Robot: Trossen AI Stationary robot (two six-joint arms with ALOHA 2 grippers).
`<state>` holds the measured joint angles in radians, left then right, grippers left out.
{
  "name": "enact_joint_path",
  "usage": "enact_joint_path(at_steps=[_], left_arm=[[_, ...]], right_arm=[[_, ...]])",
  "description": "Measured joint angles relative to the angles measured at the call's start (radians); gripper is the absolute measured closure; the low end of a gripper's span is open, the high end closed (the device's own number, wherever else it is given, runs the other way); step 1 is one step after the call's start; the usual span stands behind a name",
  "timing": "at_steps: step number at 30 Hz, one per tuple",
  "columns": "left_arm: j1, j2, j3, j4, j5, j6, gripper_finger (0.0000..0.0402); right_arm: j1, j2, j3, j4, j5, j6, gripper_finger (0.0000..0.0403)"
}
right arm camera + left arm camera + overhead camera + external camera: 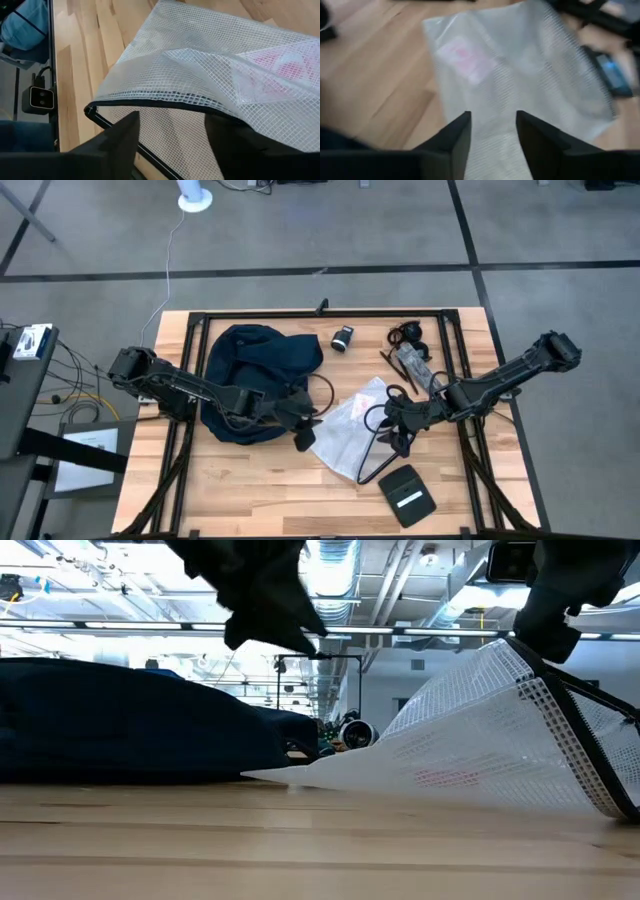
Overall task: Unpack backpack
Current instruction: Remove the red game card from the white zip lock bag
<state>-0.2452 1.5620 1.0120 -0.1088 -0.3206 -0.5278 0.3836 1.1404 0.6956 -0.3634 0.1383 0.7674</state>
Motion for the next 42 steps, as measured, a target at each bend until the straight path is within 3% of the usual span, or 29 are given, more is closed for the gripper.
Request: enact_joint_path(at_steps=[7,13,18,24,29,33,39,42], left_arm=[[-0.021,0.0,0.0,0.096,0.057,0.097,0.018],[-0.021,0.0,0.0,0.01,0.069,0.139,0.0166],[-0.013,0.005,0.0,-0.037,0.005,0.13,0.0187],[0.004,0.01,-0.001,-0.039,0.028,0.121,0.0226],[0.002,0.01,-0.001,-0.042,0.059,0.113,0.0261],[-0.01,0.01,-0.001,-0.044,0.112,0.123,0.0277],[-0.026,0.01,-0.001,-0.052,0.142,0.16,0.0303],[-0.027,0.01,-0.001,-0.081,0.127,0.168,0.0329]], right_arm=[[0.0,0.0,0.0,0.009,-0.006,0.027,0.0148],[0.038,0.0,0.0,0.005,-0.01,0.053,0.0149],[0.078,-0.007,0.0,-0.007,-0.011,0.119,0.0177],[0.095,-0.048,0.0,-0.003,-0.008,0.128,0.0234],[0.078,-0.055,0.001,-0.048,0.06,0.106,0.0289],[0.077,-0.029,0.001,-0.077,-0.019,0.061,0.0327],[0.094,-0.002,0.001,-0.197,-0.027,0.088,0.0392],[0.105,0.006,0.001,-0.172,-0.06,0.121,0.0398]])
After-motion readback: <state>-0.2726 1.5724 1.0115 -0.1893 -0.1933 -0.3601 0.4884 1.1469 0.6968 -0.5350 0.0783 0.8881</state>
